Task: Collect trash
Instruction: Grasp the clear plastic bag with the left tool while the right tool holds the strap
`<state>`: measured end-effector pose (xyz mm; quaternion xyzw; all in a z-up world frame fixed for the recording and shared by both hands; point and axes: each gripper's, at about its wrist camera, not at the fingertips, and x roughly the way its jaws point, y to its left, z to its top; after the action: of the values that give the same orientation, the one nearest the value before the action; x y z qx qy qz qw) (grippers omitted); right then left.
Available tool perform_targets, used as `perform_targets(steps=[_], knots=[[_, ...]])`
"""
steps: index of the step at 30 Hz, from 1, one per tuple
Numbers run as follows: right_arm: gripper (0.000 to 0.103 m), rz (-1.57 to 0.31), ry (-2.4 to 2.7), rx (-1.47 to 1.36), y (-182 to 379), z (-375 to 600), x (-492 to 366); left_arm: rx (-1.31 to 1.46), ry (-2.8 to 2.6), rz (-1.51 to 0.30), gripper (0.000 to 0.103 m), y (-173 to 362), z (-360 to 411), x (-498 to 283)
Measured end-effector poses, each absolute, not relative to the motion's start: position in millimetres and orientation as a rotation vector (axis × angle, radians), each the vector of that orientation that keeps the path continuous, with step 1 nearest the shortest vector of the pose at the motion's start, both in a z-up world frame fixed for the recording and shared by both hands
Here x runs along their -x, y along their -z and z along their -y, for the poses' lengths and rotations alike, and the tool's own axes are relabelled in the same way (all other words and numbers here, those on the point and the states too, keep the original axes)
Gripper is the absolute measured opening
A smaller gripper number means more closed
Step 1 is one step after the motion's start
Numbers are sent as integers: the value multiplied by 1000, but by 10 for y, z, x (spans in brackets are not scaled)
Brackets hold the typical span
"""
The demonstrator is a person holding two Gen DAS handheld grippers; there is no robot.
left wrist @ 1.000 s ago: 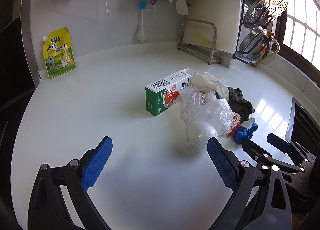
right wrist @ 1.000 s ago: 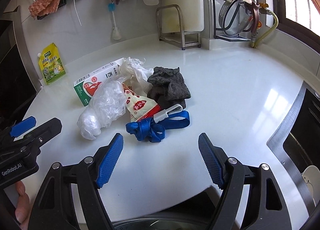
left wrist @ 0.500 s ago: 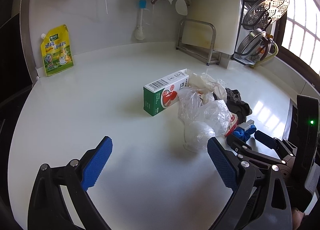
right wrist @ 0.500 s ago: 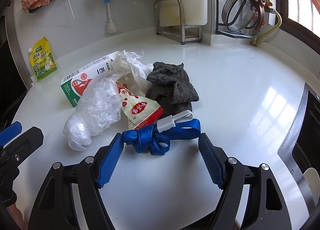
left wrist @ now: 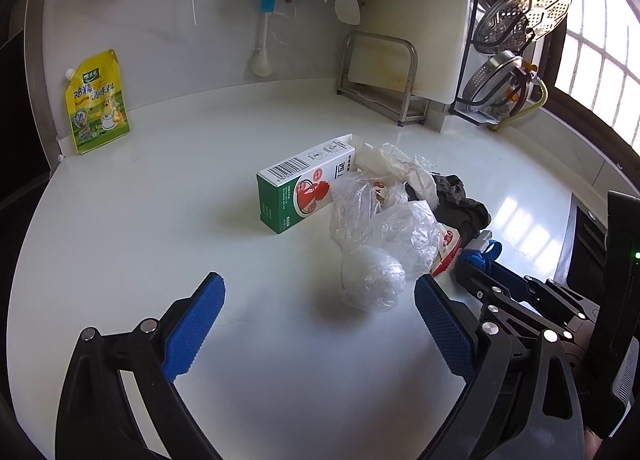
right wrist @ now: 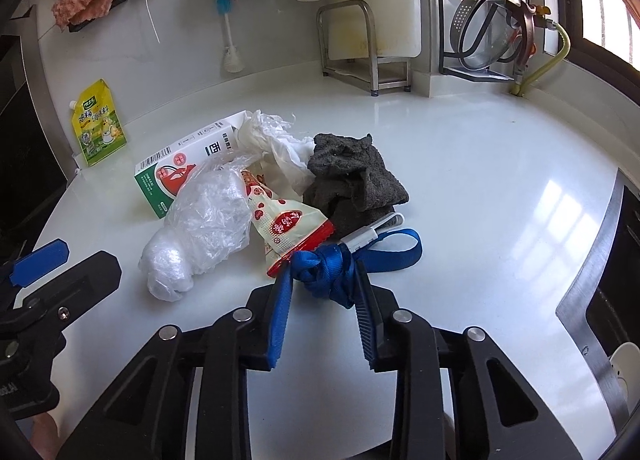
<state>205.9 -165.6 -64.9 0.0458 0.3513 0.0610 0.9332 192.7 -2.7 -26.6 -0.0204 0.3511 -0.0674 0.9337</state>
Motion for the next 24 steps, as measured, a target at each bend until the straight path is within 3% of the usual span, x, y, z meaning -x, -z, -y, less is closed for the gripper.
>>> perform_targets(steps=[17,24], knots=[[26,-683,-140,-249,595,2124,-1753,-10,161,-863,92,415,349,-2331],[26,-685,-147,-256,608,2128,-1744,9,178,-891,64,476,358,-2376]])
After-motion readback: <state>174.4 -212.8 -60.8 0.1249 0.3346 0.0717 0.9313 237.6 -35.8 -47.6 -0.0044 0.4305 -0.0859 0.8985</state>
